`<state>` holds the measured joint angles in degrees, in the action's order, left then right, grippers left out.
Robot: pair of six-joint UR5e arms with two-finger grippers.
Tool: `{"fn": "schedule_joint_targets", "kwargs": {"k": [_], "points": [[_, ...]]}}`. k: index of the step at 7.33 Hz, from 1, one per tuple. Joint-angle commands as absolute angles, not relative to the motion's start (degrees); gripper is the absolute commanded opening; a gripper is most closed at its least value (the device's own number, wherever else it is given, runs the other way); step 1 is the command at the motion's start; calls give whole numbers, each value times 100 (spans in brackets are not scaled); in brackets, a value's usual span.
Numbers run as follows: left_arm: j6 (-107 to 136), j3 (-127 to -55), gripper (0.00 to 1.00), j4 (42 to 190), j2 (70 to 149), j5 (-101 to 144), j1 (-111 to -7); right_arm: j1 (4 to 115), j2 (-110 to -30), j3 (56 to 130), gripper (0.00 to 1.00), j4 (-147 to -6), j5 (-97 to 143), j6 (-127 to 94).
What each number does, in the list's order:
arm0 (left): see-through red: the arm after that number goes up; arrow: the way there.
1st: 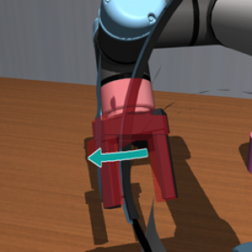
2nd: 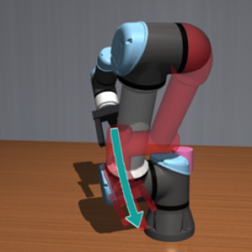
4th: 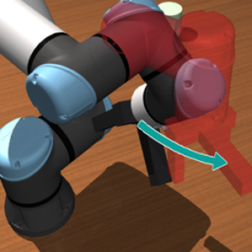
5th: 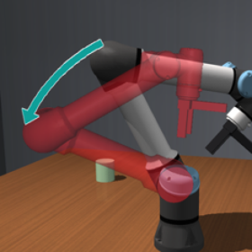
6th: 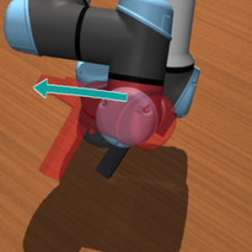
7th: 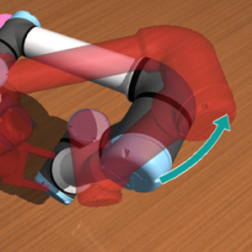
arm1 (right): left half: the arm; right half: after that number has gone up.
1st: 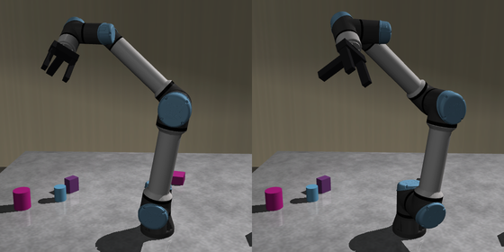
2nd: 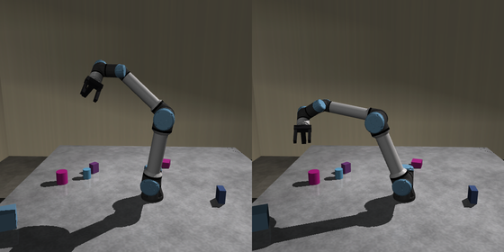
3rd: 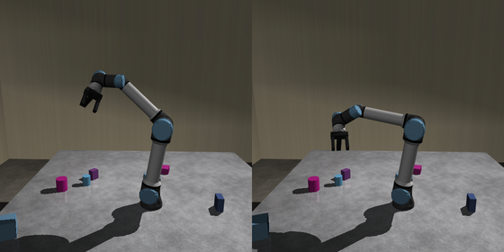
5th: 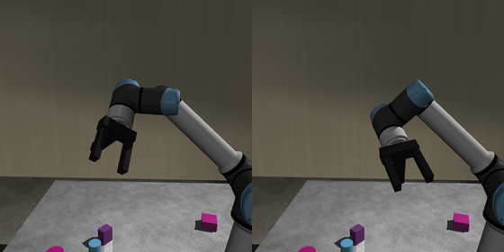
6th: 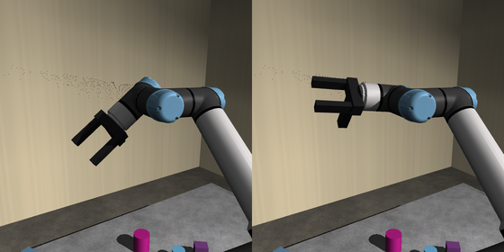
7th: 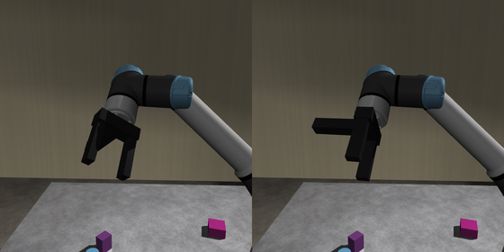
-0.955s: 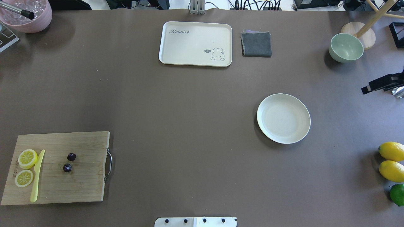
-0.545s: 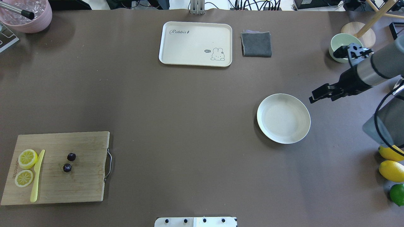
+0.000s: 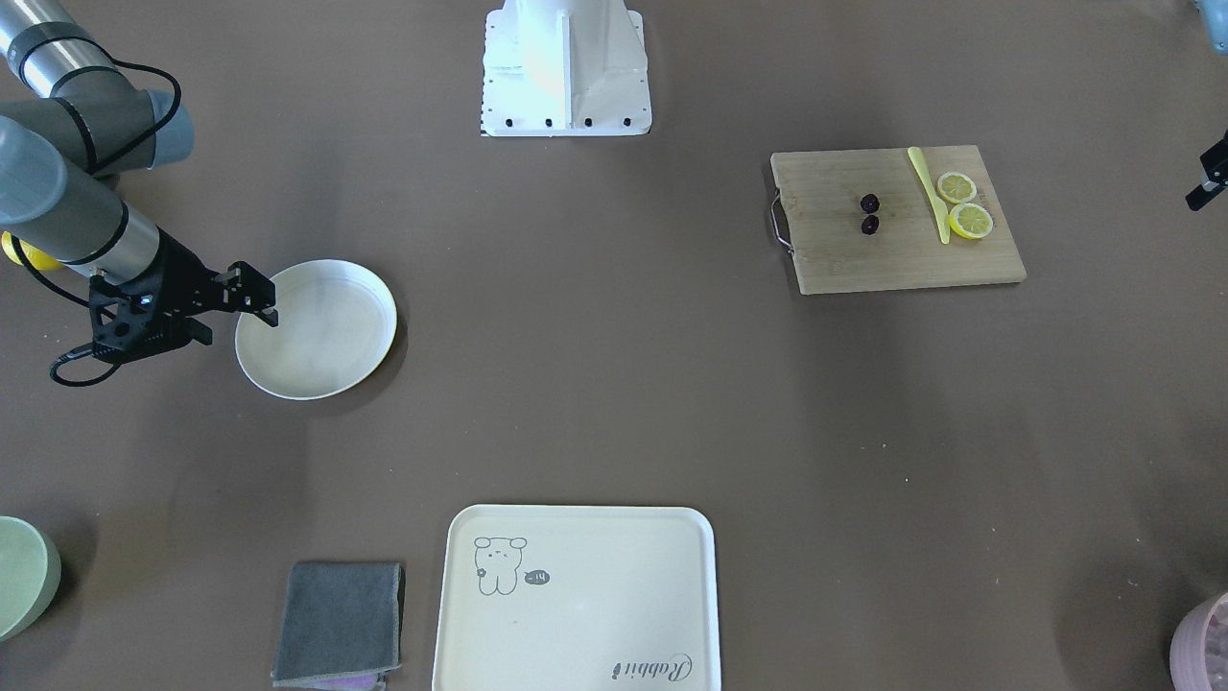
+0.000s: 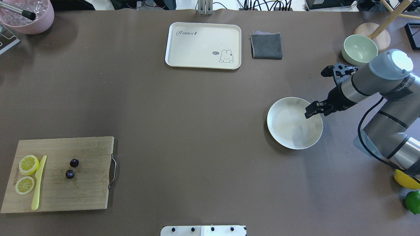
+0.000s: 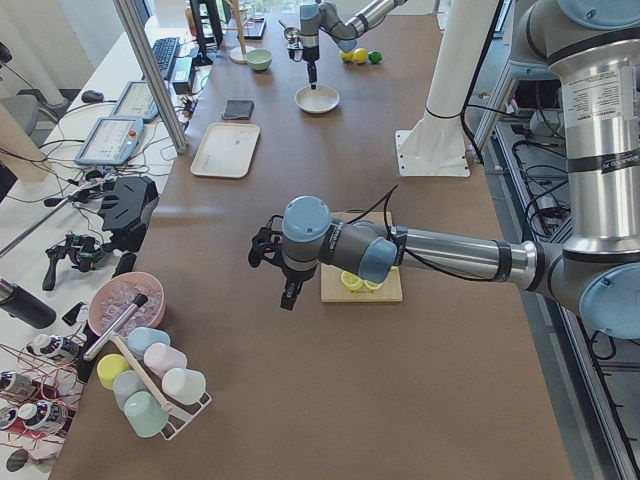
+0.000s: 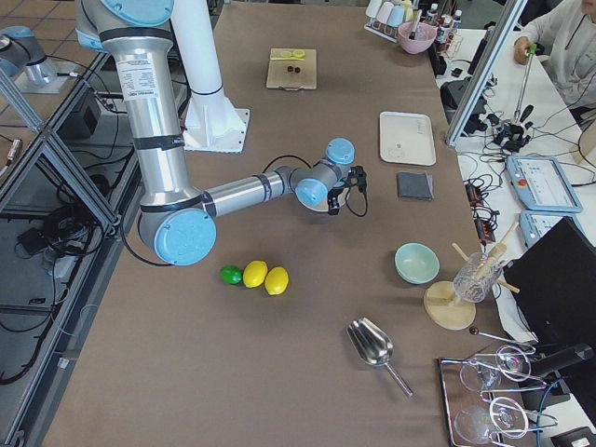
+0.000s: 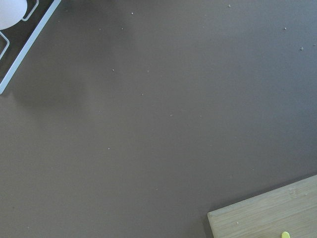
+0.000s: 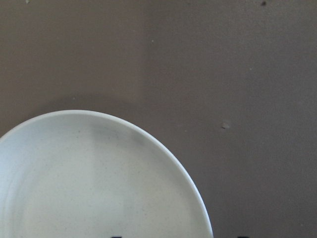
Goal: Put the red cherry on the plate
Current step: 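Reach the right gripper to the rim of the white plate, then close the right gripper on the white plate's rim, then drag the plate toward the table center while the left arm reaches the cutting board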
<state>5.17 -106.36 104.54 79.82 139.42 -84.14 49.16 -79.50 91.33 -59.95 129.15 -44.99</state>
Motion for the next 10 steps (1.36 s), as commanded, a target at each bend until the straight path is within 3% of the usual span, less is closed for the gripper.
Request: {"fn": "schedule_joint_targets", "kwargs": {"k": [1, 2, 5, 7, 10], "points": [[527, -10652, 97, 10459, 7981, 13948, -8411, 4904, -7919, 8991, 35, -5897, 12937, -4535], [519, -10644, 97, 10459, 7980, 13948, -8411, 4904, -7928, 8983, 0, -5897, 12946, -4535], [597, -10644, 97, 10450, 7998, 13940, -8411, 4913, -7919, 8991, 0, -5889, 13095, -4544], [2617, -10705, 97, 10999, 8024, 13870, -8202, 4887, -7605, 9035, 0, -5906, 13104, -5005], [4302, -10960, 98, 12030, 7972, 12995, -6597, 4239, -6806, 9044, 0, -5871, 13008, -6526]]}}
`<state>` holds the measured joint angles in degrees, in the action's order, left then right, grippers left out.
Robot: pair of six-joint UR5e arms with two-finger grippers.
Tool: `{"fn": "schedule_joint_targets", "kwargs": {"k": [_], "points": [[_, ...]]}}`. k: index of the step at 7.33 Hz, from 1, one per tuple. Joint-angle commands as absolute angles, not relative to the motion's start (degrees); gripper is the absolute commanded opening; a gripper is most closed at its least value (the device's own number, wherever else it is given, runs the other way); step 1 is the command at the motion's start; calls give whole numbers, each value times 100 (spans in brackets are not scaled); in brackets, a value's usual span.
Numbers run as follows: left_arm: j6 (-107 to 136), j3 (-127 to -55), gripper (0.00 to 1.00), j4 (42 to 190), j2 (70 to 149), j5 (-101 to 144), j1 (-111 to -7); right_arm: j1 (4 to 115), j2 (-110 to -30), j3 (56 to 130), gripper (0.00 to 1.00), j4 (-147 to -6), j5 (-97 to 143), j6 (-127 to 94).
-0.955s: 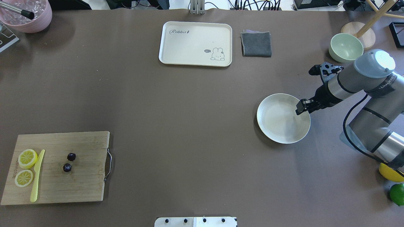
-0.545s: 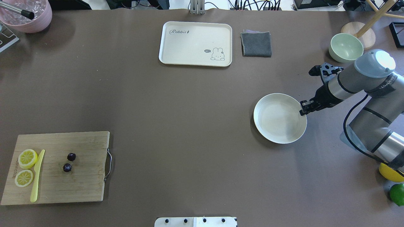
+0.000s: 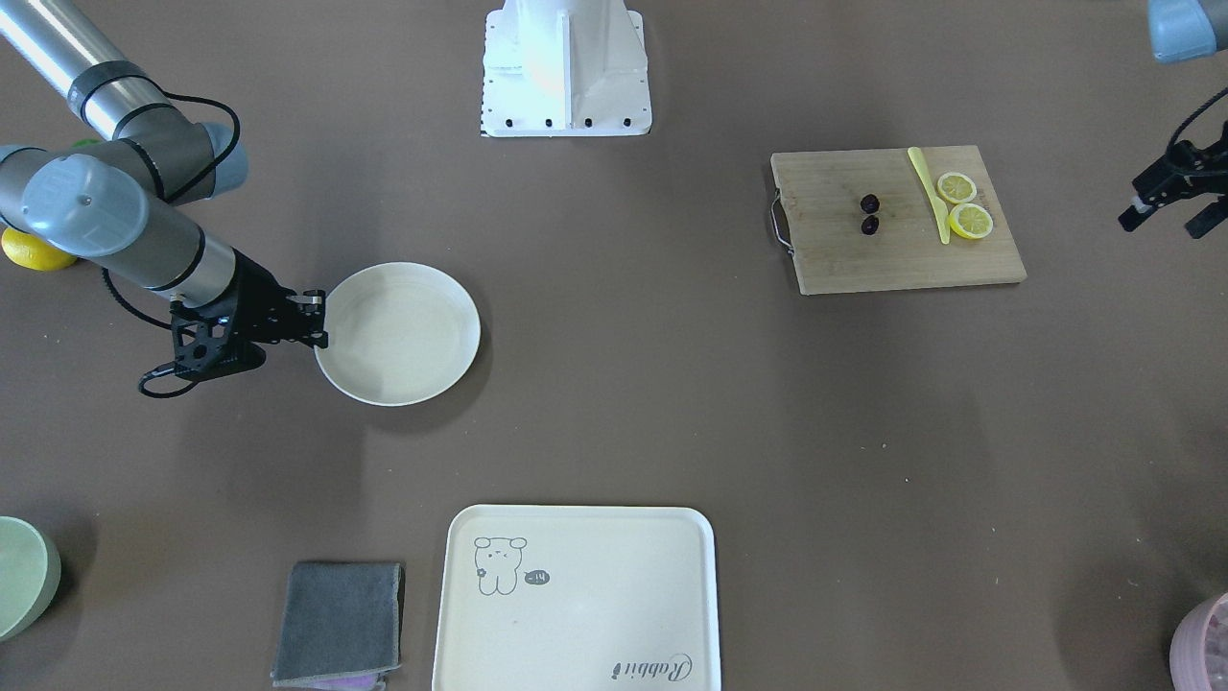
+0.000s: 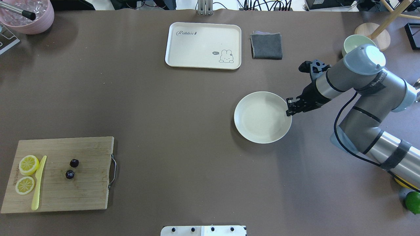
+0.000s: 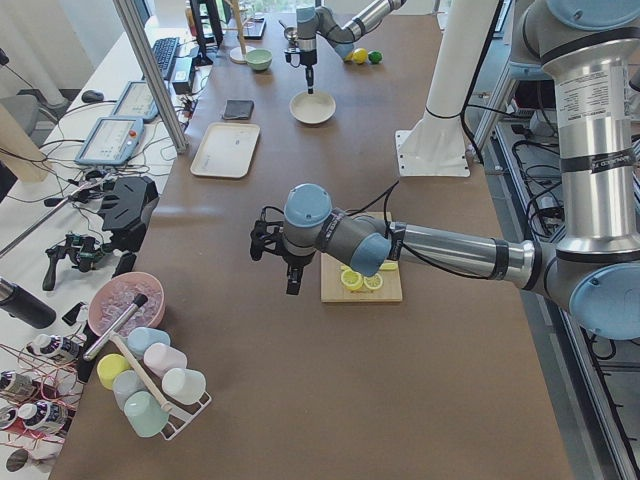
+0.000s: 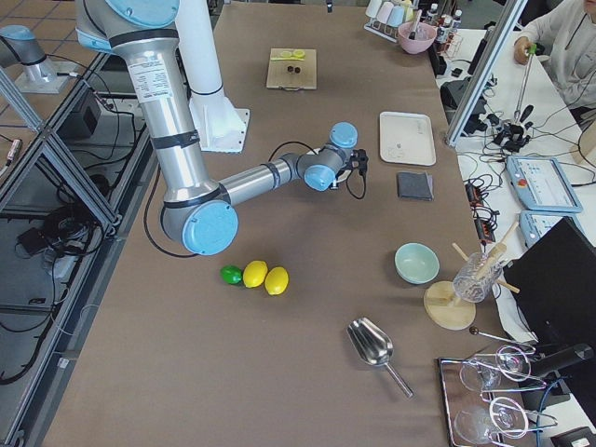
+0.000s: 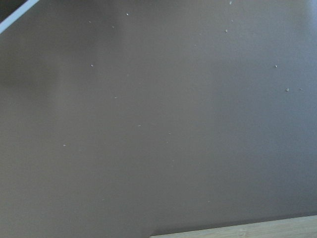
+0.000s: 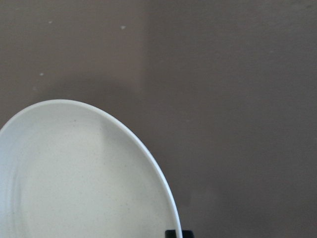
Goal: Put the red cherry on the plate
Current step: 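Drag the plate toward the table center while the left arm reaches the cutting board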
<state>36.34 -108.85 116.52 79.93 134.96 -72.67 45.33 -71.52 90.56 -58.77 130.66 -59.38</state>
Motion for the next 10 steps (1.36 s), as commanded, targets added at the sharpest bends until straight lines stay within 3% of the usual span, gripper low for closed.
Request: {"fn": "schedule_joint_targets", "kwargs": {"k": [1, 8, 10], "points": [[4846, -10977, 97, 12093, 8033, 12929, -6200, 3975, -6603, 9035, 0, -5880, 12703, -6826], [6064, -11417, 89, 12111, 8086, 11182, -3395, 2971, -6109, 8939, 0, -5801, 11619, -7233], [6056, -11391, 72, 12111, 8147, 11153, -3200, 2945, -6100, 8886, 0, -5792, 11619, -7225]]}}
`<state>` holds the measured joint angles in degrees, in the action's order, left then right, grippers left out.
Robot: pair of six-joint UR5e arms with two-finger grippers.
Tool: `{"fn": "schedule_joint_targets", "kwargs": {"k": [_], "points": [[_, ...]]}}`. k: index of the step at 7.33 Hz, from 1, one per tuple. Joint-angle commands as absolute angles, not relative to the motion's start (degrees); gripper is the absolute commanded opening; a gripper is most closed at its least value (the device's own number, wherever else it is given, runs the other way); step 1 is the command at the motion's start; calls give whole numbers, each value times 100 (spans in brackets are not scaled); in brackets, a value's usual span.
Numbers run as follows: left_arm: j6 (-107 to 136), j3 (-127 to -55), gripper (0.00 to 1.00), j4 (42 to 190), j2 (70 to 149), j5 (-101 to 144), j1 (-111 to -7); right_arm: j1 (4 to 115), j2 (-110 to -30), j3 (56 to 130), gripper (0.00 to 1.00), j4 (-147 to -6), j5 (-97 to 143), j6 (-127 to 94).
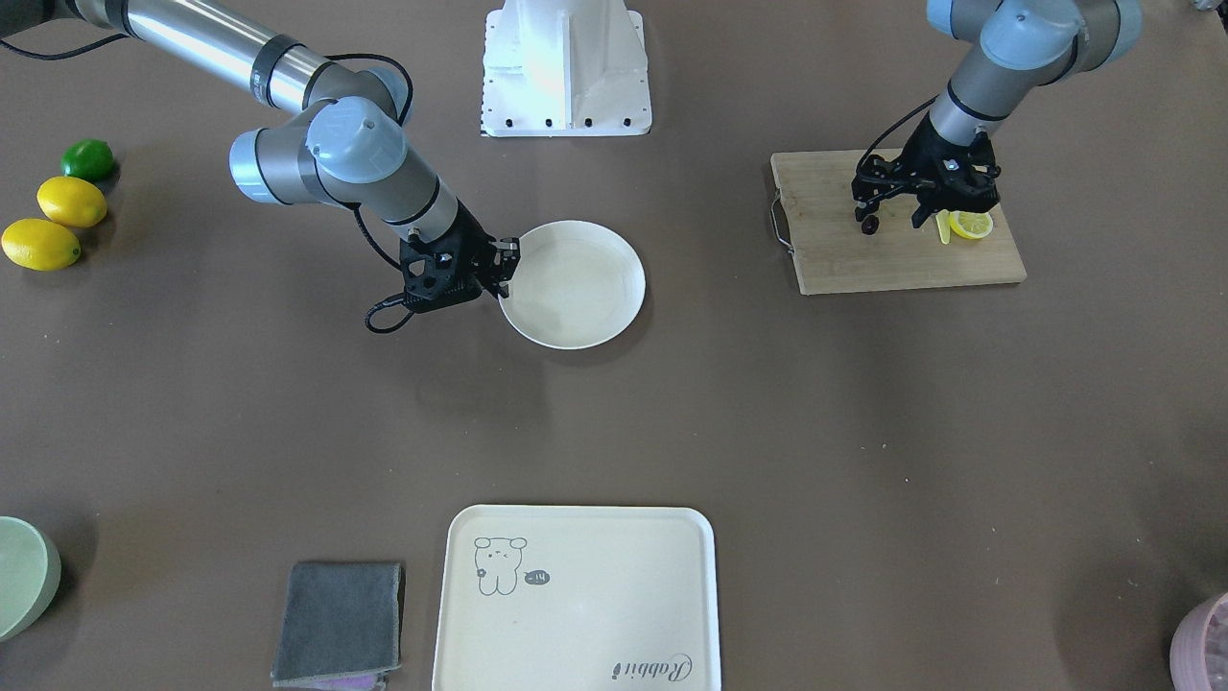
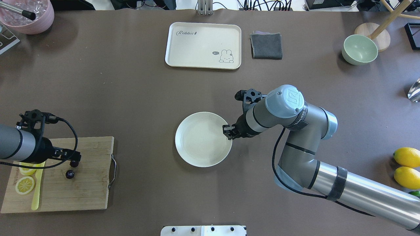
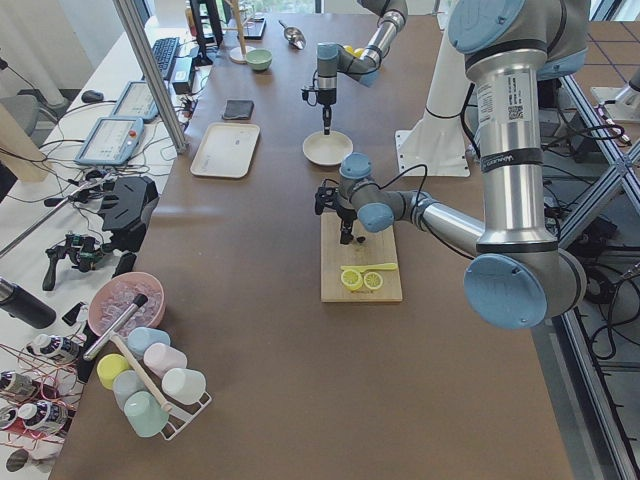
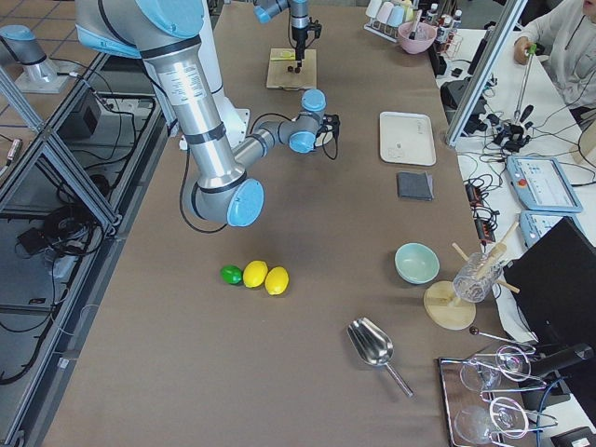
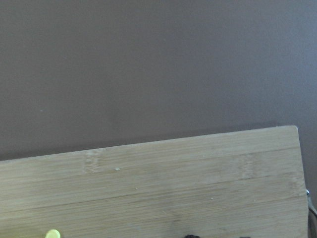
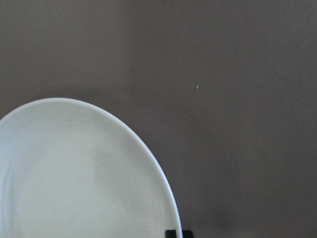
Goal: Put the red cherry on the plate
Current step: 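Drag the plate toward the table center while the left arm reaches the cutting board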
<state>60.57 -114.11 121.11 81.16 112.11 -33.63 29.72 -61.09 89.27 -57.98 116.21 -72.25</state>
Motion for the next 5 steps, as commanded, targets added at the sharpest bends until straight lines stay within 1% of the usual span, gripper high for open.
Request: {"fn": "schedule_joint_targets", "kwargs": {"k": [1, 2, 3, 4, 5], "points": [[6021, -11312, 65, 12103, 8156, 11145, -3173, 2927, -6082, 8868, 0, -5775, 11619, -7225], [6012, -11285, 63, 12103, 8174, 11145, -3173, 2927, -6082, 8868, 0, -5774, 11619, -7181], [6012, -11216, 63, 12103, 8217, 11145, -3173, 2918, -6082, 8868, 9, -5774, 11628, -7172], [6012, -11171, 59, 12103, 8313, 11136, -3173, 2927, -6073, 8877, 55, -5766, 11628, -7181], [6029, -11188, 43, 12103, 8323, 11127, -3182, 2918, -6082, 8912, 100, -5757, 11619, -7181]]}}
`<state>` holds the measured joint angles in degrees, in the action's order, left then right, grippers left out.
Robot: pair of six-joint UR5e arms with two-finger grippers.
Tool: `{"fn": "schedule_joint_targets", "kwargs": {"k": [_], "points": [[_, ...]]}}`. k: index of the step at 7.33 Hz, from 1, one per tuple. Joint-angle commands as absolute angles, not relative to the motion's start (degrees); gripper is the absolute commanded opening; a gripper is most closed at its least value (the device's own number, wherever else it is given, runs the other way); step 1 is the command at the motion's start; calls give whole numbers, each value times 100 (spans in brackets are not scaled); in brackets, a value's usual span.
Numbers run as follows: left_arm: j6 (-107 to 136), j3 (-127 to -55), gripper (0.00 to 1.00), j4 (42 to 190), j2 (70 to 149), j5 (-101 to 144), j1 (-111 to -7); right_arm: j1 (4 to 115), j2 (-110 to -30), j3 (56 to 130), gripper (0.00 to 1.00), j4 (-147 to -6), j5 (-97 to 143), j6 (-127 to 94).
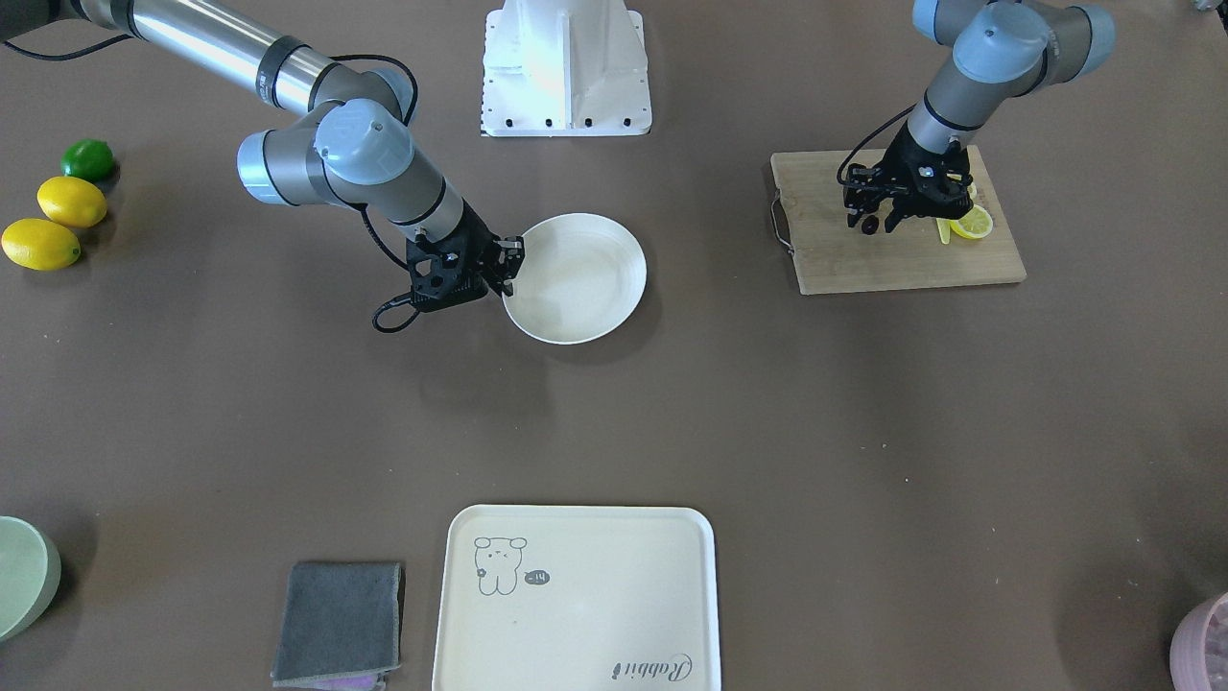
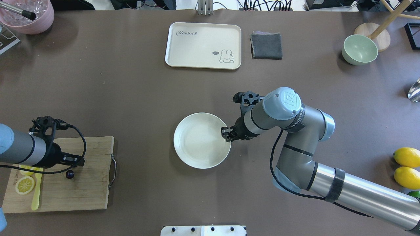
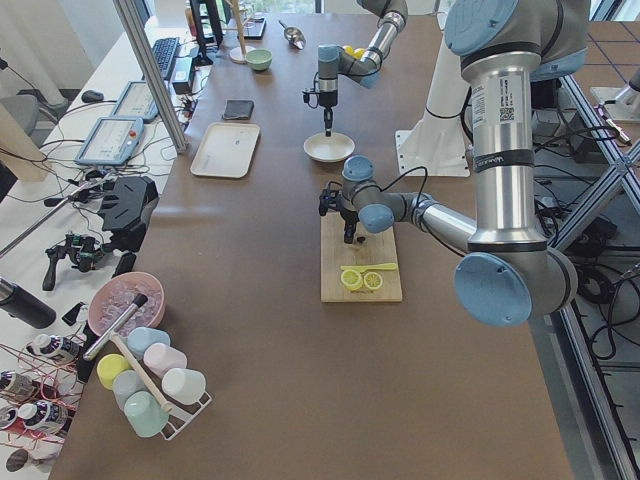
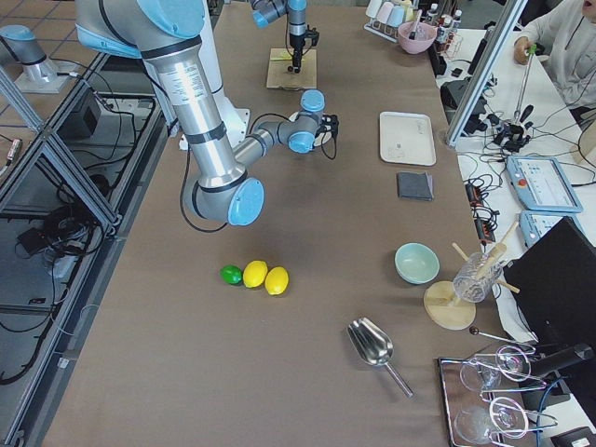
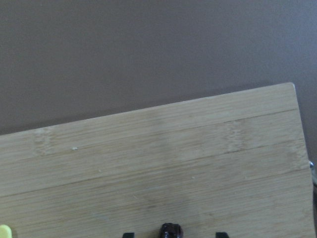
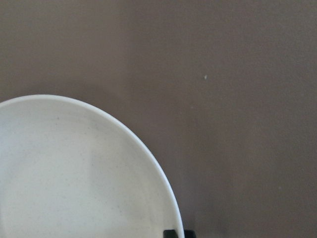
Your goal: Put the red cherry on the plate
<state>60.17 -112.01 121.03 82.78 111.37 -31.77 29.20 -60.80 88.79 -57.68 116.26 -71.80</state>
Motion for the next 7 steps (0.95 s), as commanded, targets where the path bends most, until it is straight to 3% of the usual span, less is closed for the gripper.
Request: {"fn": "schedule_joint_targets", "kwargs": {"k": [1, 3, 5, 7], "points": [[6038, -11154, 29, 12094, 8332, 11127, -3182, 2970, -6082, 8938, 100, -5748, 11628, -7155], [6038, -11162, 7, 12103, 8332, 11127, -3182, 3277, -6126, 9262, 100, -5783, 11881, -7181], [6073, -11459, 1, 12094, 8402, 11162, -3269, 3952, -6361, 9377, 100, -5792, 12871, -7163], [6683, -11471, 1, 11937, 9354, 11171, -3270, 4672, -7028, 9772, 100, -5792, 13419, -7049]]}}
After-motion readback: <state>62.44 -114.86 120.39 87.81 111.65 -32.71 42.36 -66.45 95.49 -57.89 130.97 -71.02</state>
